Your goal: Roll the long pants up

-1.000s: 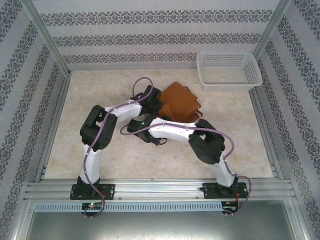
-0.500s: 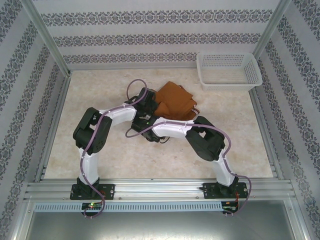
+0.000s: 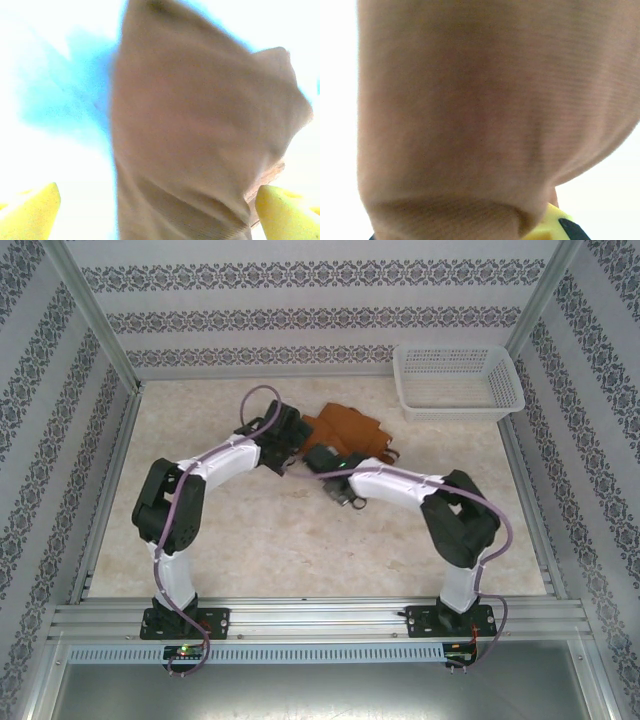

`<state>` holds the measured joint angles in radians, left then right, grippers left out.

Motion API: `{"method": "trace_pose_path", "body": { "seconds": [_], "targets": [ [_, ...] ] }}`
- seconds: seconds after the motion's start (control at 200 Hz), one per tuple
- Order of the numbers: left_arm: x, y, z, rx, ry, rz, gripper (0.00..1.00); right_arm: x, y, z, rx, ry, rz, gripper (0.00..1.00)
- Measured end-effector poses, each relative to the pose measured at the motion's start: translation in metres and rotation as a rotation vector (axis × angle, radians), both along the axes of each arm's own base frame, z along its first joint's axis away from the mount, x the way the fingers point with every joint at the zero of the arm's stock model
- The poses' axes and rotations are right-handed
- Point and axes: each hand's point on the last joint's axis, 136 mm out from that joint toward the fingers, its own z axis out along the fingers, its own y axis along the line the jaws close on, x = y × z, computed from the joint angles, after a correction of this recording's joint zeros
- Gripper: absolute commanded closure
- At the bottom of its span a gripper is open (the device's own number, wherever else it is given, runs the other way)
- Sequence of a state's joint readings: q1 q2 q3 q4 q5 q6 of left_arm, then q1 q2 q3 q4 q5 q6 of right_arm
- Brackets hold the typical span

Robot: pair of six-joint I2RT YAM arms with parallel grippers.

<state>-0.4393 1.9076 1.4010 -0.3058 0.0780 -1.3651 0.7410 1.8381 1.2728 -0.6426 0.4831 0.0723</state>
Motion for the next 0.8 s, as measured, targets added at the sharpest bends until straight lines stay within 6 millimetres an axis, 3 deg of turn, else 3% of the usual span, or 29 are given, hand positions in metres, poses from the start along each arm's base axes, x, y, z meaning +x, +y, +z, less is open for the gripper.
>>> {"method": "trace_pose_path", "body": {
  "seconds": [0.11, 0.23, 0.395, 0.63, 0.799],
  "targets": [
    [0.017, 0.021, 0.019, 0.002, -0.03, 0.039, 0.0, 0.005, -0.018, 0.003, 0.071, 0.037, -0.069, 1.0],
    [0.022, 0.026, 0.027, 0.006, -0.043, 0.04, 0.0, -0.004, -0.013, -0.001, 0.16, 0.116, -0.081, 1.0],
    [0.016, 0.021, 0.022, -0.001, -0.027, 0.02, 0.0, -0.008, -0.002, -0.003, 0.332, 0.228, -0.115, 1.0],
    [-0.005, 0.015, -0.003, 0.01, 0.02, -0.01, 0.0, -0.009, 0.03, 0.018, 0.614, 0.367, -0.153, 1.0],
    [-0.007, 0.008, -0.006, 0.001, 0.008, -0.022, 0.0, -0.016, 0.065, 0.031, 0.798, 0.495, -0.143, 1.0]
  ]
}}
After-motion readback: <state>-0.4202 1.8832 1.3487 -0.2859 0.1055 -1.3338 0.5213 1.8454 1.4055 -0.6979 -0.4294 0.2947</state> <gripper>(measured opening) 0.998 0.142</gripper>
